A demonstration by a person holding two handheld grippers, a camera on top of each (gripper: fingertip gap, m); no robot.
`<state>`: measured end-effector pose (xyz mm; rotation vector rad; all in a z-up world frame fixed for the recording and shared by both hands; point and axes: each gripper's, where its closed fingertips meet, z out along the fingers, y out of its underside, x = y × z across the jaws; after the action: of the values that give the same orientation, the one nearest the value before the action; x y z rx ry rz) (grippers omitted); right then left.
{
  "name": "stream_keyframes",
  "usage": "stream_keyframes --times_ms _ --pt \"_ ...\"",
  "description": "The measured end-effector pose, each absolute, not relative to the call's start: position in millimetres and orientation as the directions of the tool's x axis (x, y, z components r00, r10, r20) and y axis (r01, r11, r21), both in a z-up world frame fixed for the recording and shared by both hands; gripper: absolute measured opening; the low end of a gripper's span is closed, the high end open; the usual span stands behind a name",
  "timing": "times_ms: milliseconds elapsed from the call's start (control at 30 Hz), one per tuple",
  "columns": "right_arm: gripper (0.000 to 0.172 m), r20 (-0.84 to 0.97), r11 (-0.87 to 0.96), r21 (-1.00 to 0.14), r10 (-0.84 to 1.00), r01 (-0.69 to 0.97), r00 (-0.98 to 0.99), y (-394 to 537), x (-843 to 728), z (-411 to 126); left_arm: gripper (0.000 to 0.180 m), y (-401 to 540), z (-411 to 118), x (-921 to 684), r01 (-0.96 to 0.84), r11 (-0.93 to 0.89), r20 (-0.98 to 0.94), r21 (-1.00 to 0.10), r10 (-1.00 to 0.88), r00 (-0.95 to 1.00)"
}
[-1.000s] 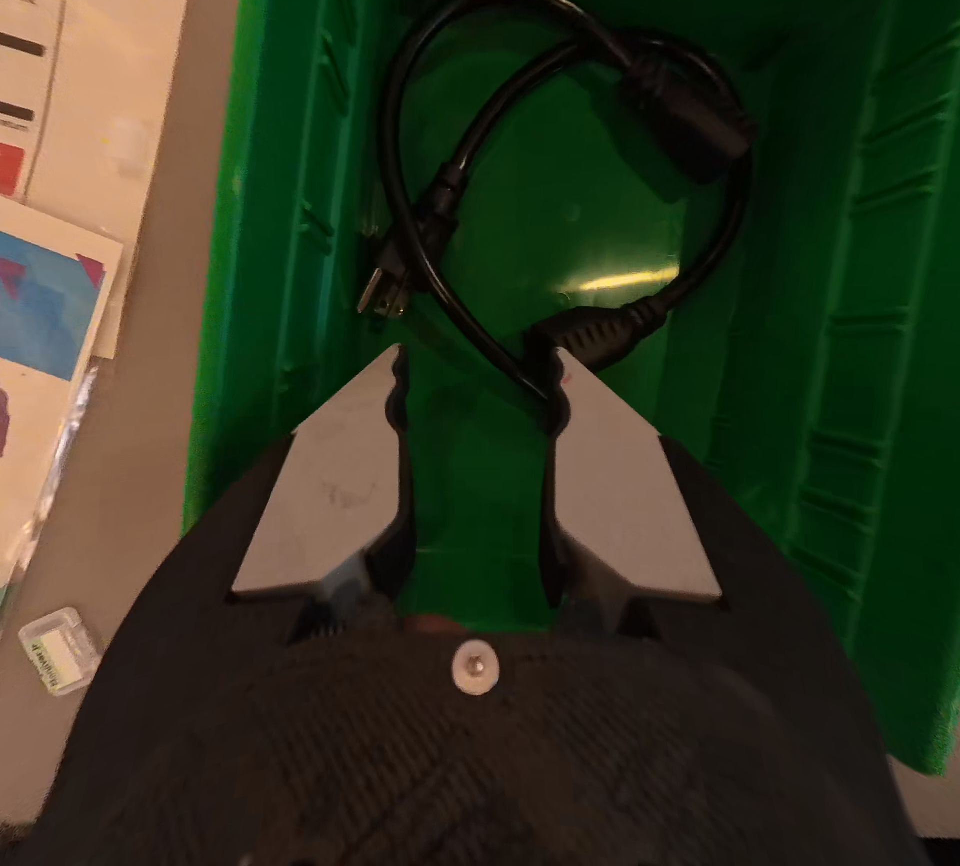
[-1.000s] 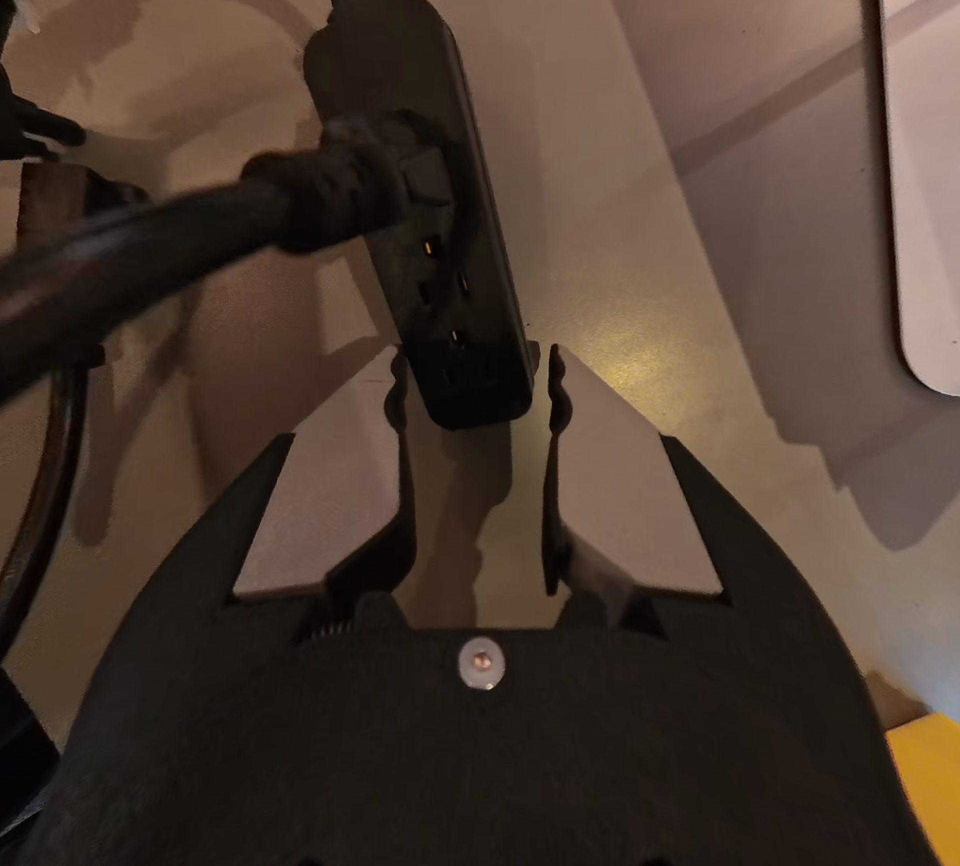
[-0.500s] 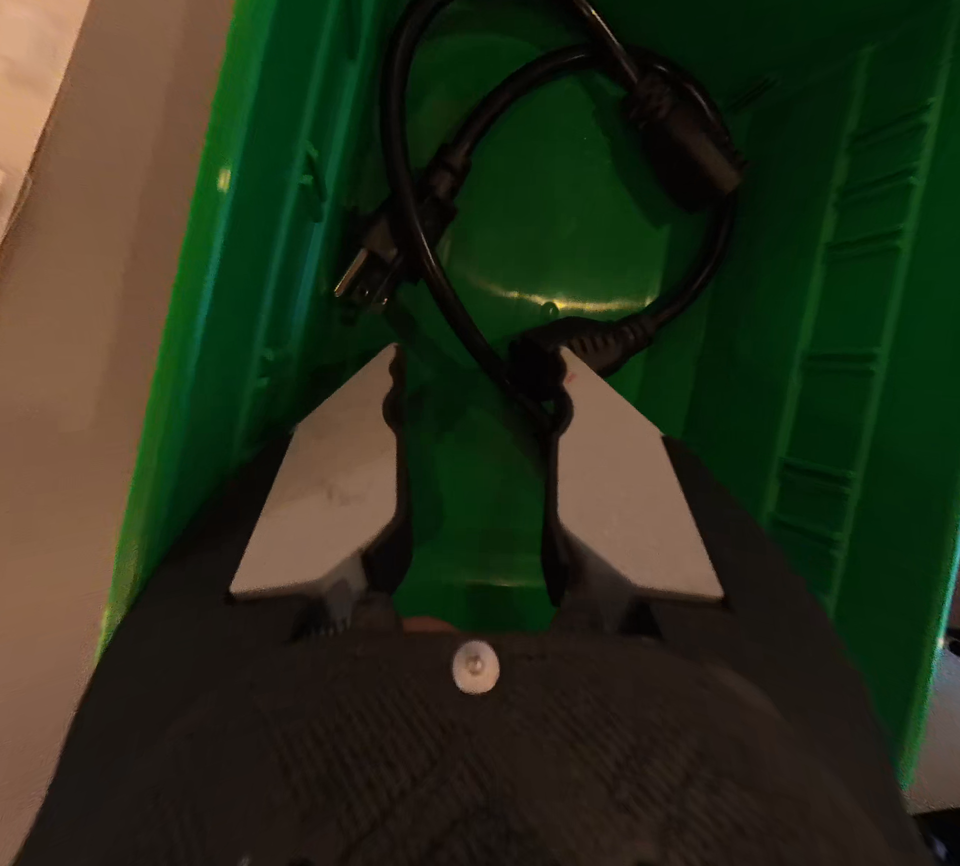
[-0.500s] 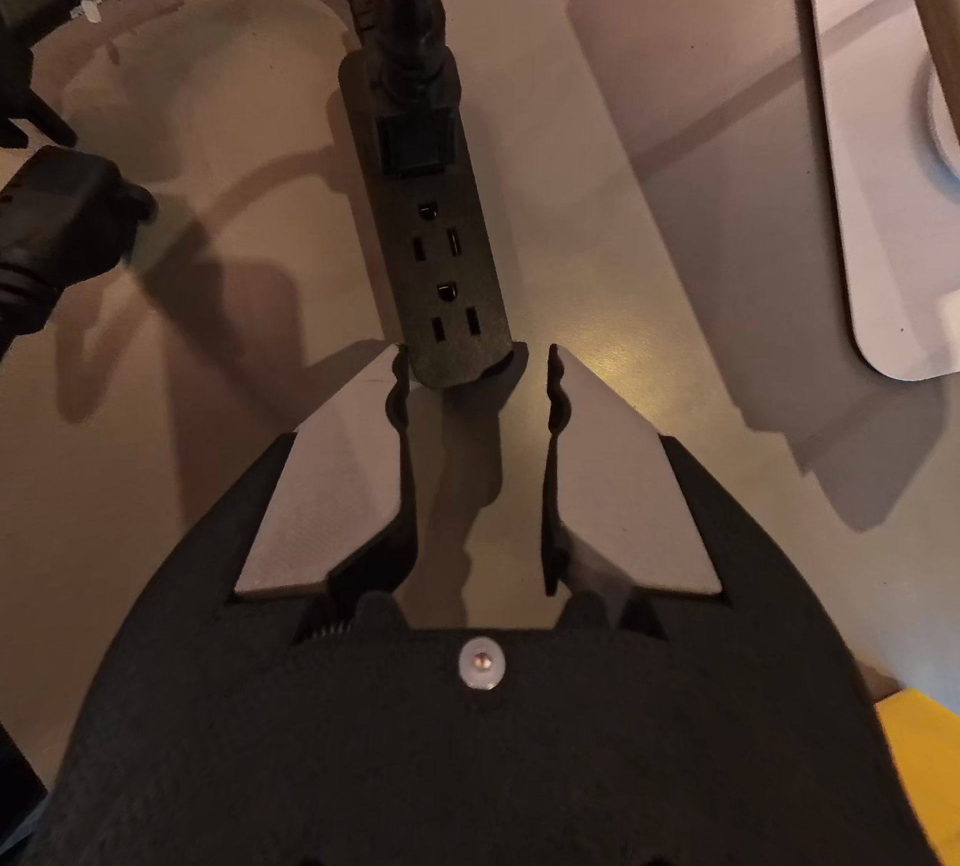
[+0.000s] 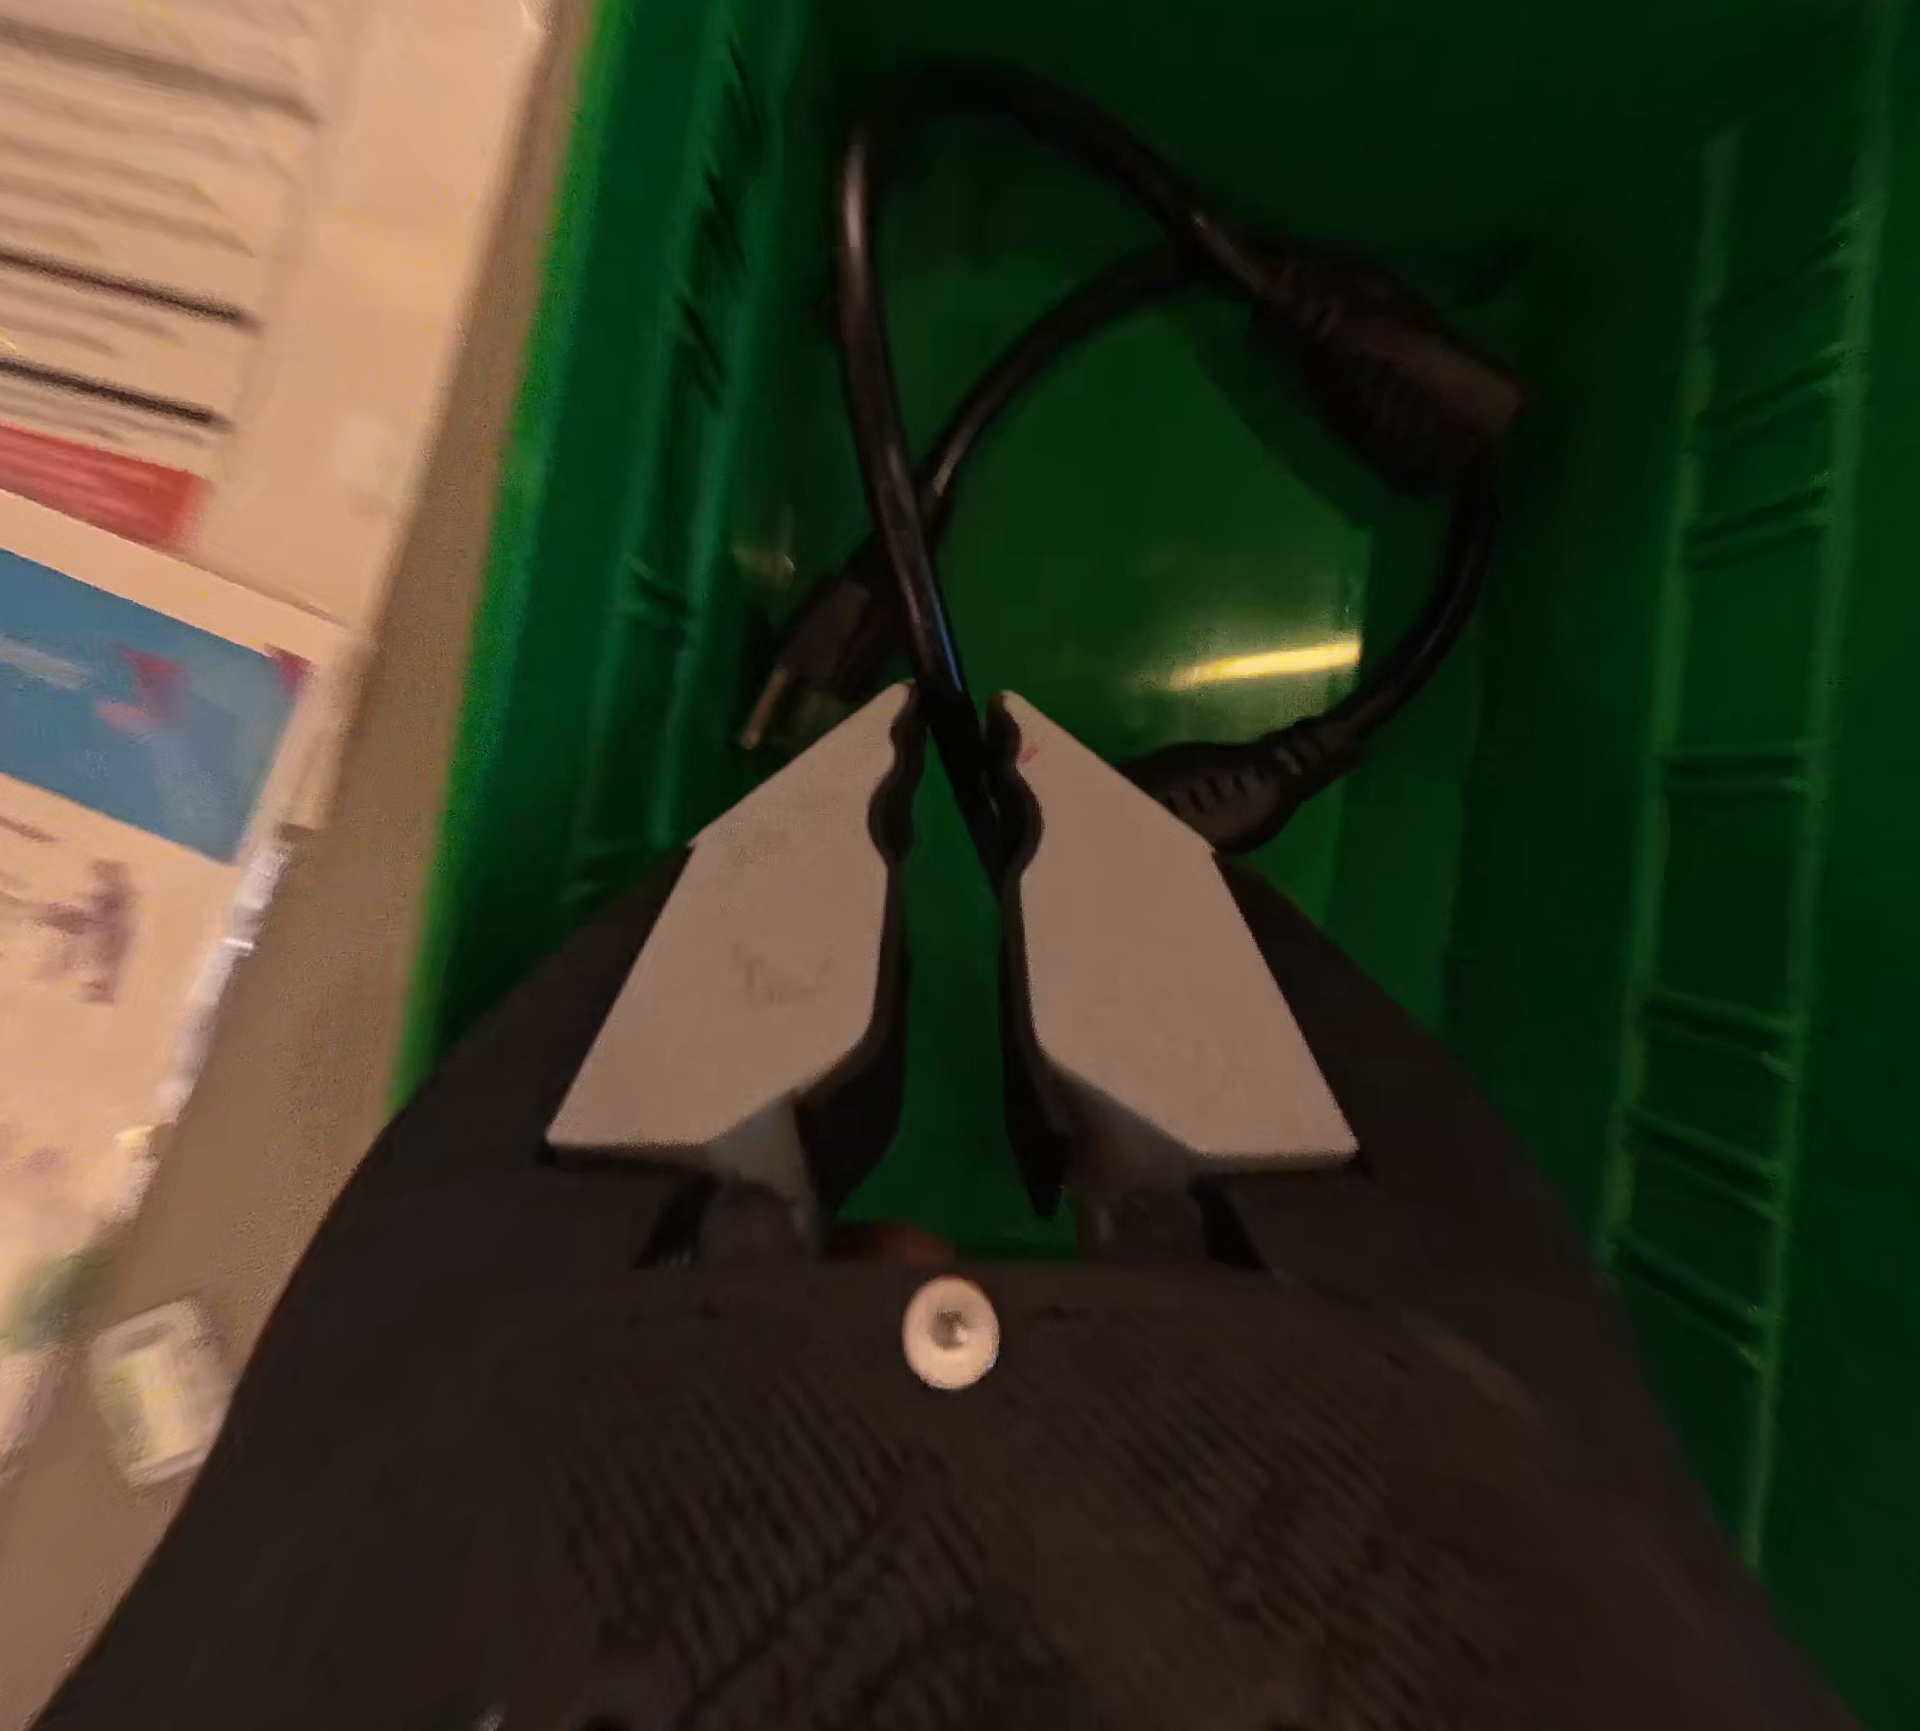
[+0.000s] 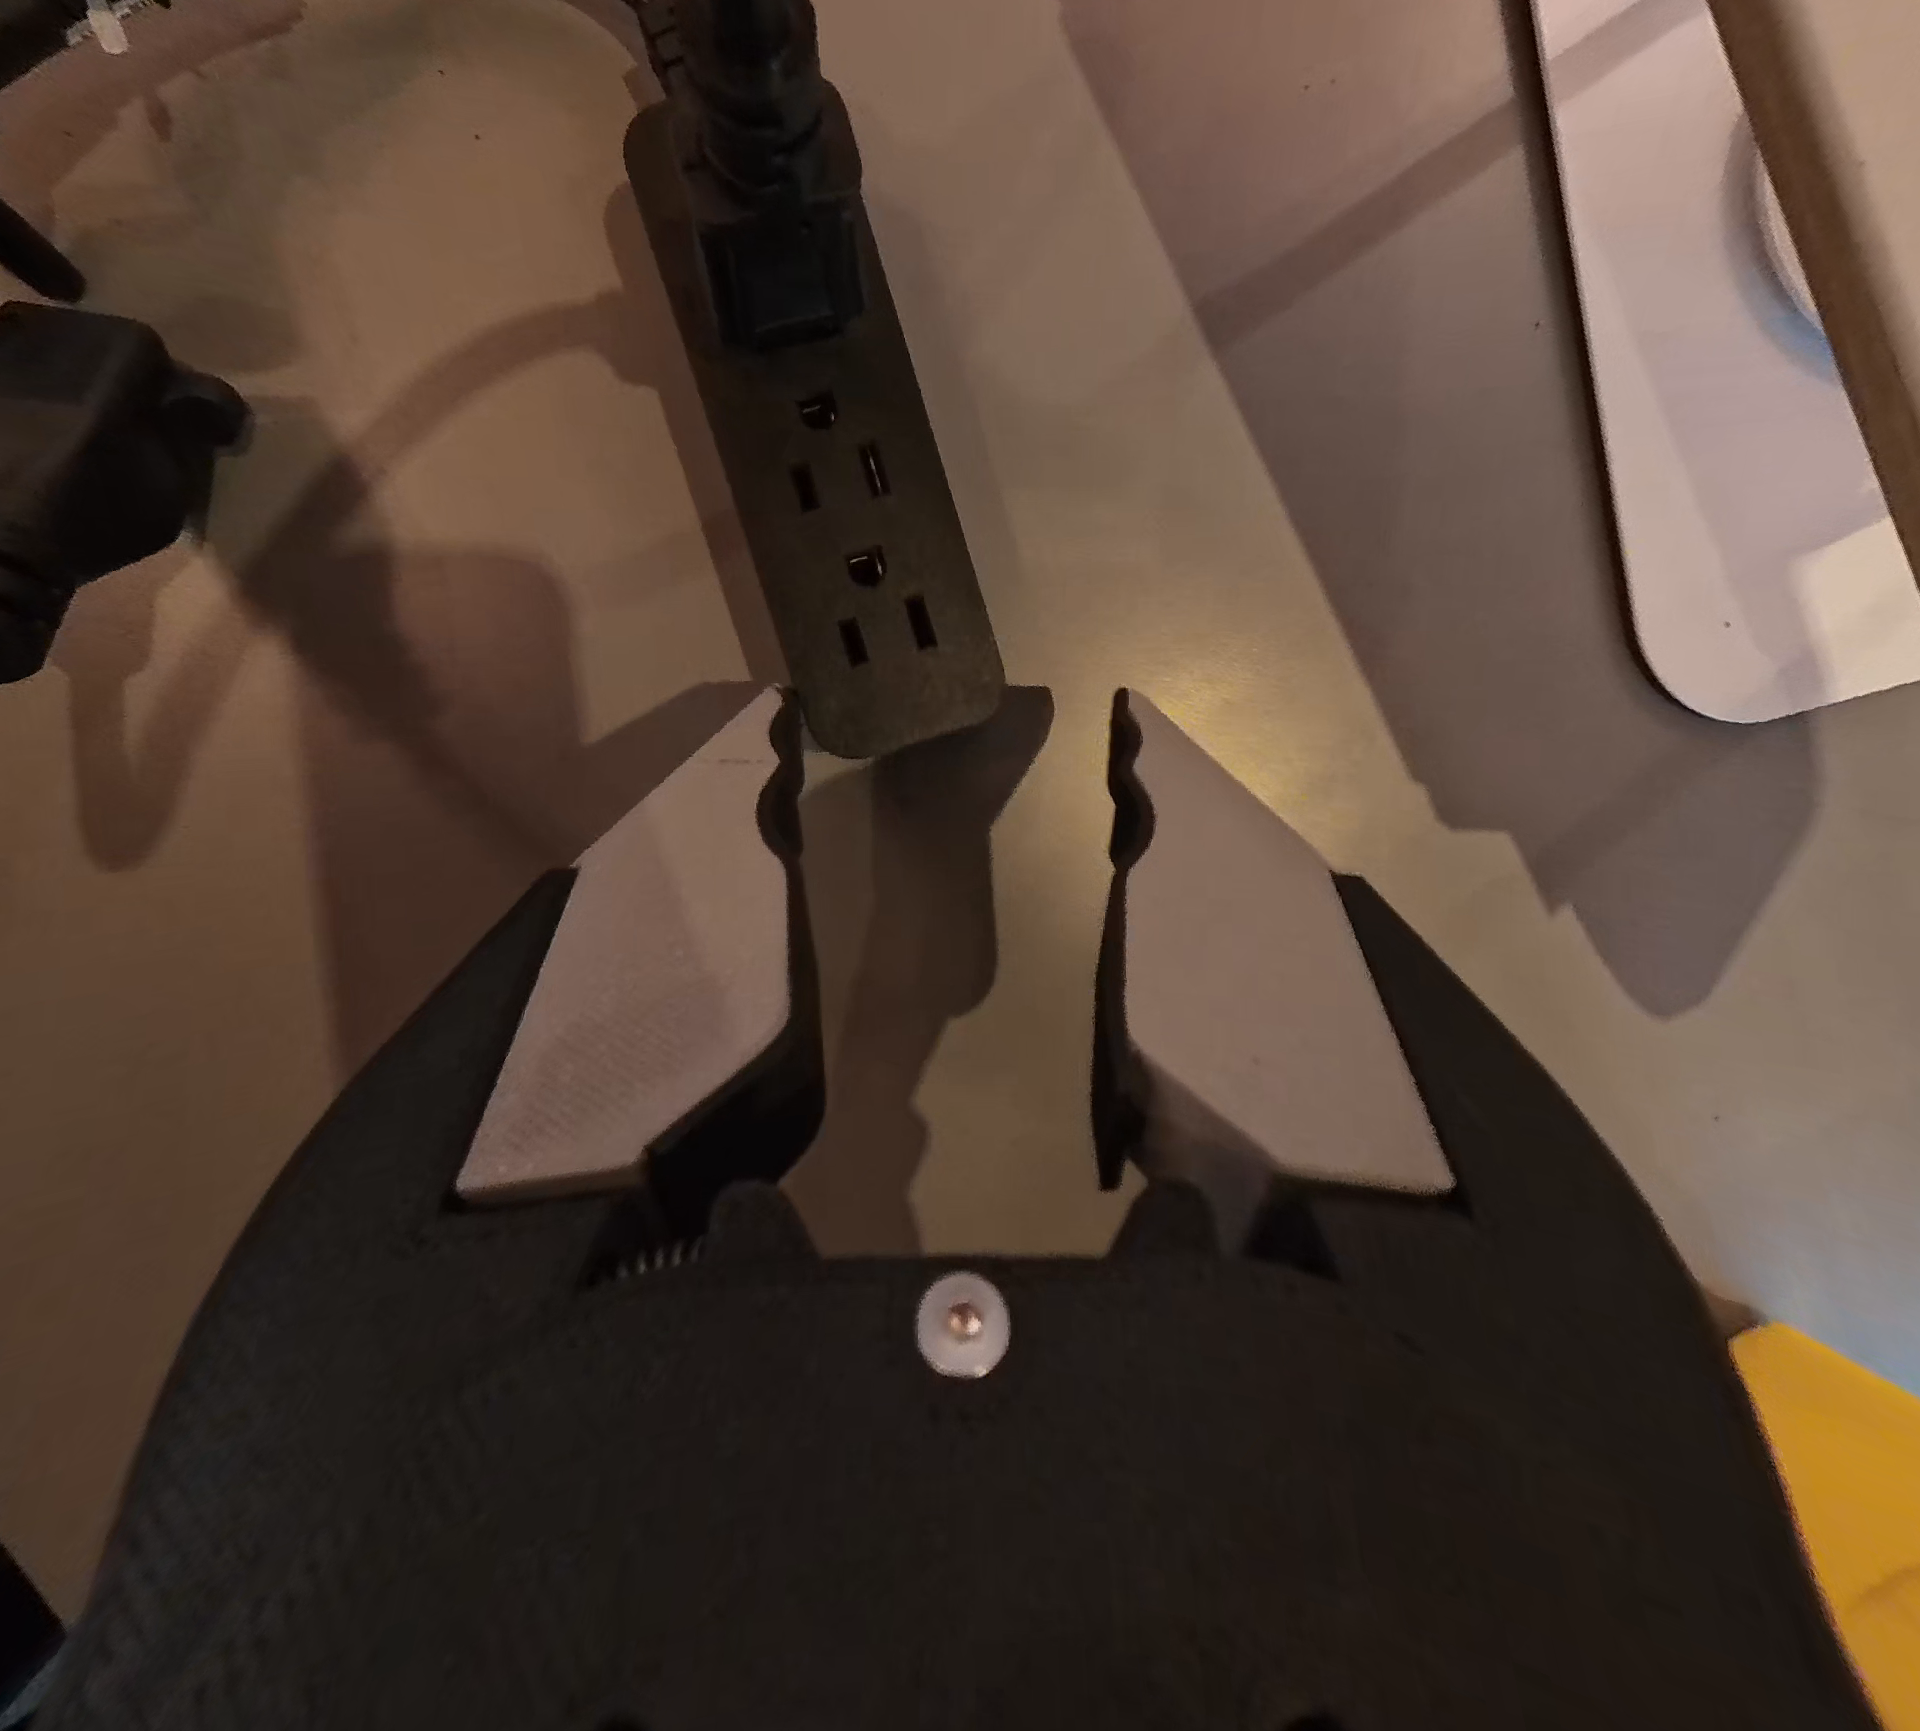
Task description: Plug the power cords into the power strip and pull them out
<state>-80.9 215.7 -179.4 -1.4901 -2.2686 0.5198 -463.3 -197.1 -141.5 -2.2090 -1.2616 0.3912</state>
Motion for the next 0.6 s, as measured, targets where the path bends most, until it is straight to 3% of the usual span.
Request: stream_keyframes --times_ms 133,367,600 --pt "0.056 0.121 0.376 -0.497 0.922 0.782 -0.367 217 -80 -176 0.006 -190 -60 -468 0.493 -0.479 -0.157 -0.726 0.814 0.559" --pt "0.052 0.174 0.394 -0.527 0.917 0.753 -0.358 228 -77 -160 0.005 -136 68 -427 0.111 -0.703 -0.543 -0.702 0.63 0.555" --pt "0.053 0.164 0.313 -0.683 0.946 0.66 -0.279 238 -86 -121 0.005 -55 141 -344 -0.139 -0.606 -0.521 -0.783 0.517 0.679"
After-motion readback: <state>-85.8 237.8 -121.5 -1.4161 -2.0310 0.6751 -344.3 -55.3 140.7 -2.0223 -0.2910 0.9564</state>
